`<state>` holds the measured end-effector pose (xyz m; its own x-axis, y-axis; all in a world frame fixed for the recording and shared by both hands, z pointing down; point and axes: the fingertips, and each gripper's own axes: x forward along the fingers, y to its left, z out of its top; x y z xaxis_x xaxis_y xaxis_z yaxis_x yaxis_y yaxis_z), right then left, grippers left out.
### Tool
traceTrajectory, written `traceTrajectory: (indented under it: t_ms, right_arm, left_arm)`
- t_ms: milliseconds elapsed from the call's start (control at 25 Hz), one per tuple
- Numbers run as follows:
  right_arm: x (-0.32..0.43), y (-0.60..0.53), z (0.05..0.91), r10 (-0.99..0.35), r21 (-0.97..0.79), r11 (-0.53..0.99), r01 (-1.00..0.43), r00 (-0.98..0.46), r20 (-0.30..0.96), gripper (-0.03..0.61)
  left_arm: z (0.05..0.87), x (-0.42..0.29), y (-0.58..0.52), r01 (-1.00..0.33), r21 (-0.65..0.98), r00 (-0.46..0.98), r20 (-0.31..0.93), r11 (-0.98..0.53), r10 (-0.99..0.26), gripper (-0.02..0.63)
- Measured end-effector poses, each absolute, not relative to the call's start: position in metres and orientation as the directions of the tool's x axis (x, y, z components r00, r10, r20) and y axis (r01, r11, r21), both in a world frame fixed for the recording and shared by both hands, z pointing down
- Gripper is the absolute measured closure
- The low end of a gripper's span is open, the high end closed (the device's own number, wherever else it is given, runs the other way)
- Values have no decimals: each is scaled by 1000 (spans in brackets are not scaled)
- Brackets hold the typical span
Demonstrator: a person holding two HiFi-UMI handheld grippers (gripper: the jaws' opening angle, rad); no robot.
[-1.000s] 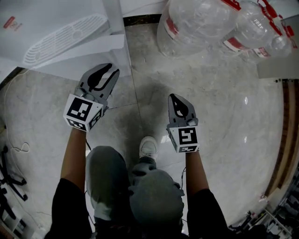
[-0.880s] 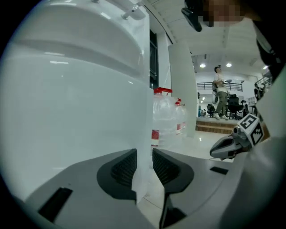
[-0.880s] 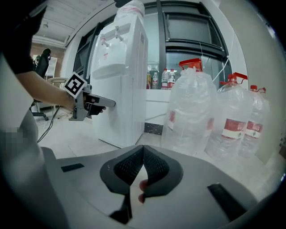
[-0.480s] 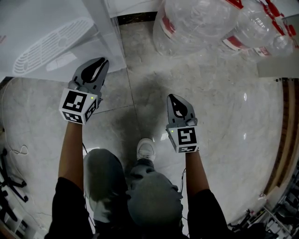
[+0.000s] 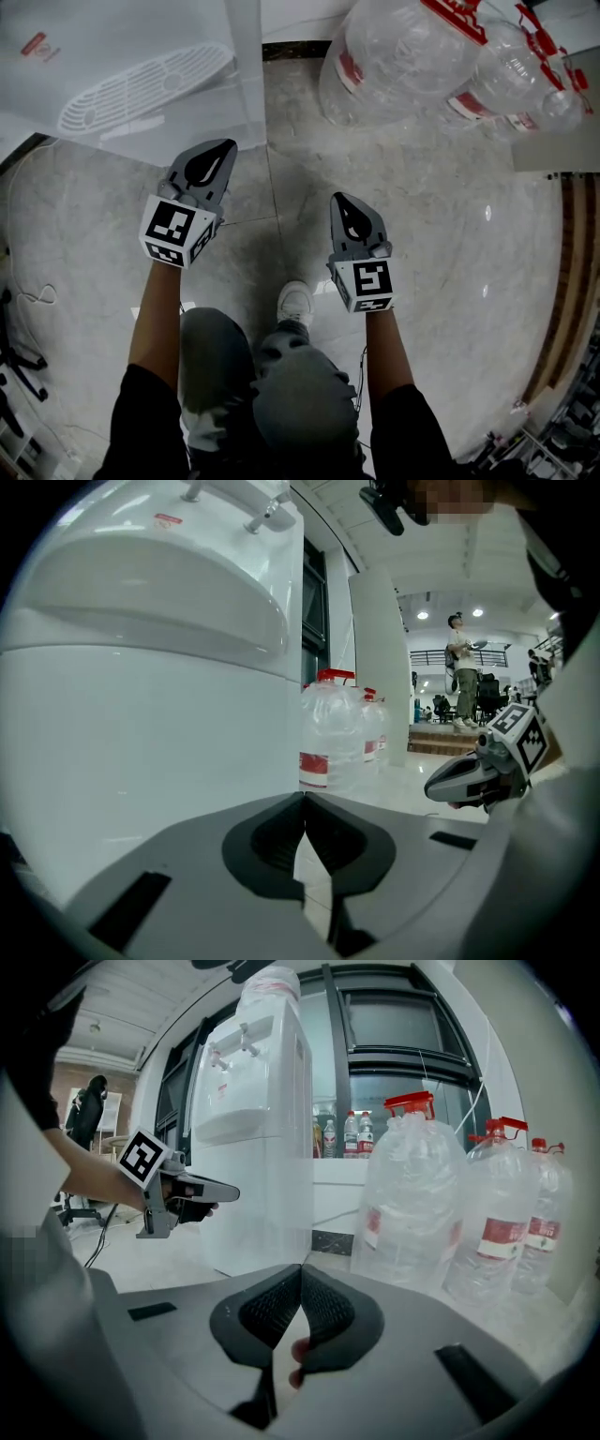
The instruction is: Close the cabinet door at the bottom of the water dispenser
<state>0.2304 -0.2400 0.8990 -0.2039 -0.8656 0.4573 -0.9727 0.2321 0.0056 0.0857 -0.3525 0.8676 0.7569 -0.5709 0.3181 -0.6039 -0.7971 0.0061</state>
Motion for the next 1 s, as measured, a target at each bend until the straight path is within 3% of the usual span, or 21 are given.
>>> traceTrajectory:
  t_ms: [480,1000]
  right_arm:
    - [204,-225,788,-870,-35,221,-975,-213,445,566]
    - [184,-212,598,-852,-76,214,-974,-224,474,566]
  left_arm:
    - [779,36,-317,-698,108,697,327,-708,-638,600]
    - [596,-8,-271,-763,172,636,375,-623,-675,600]
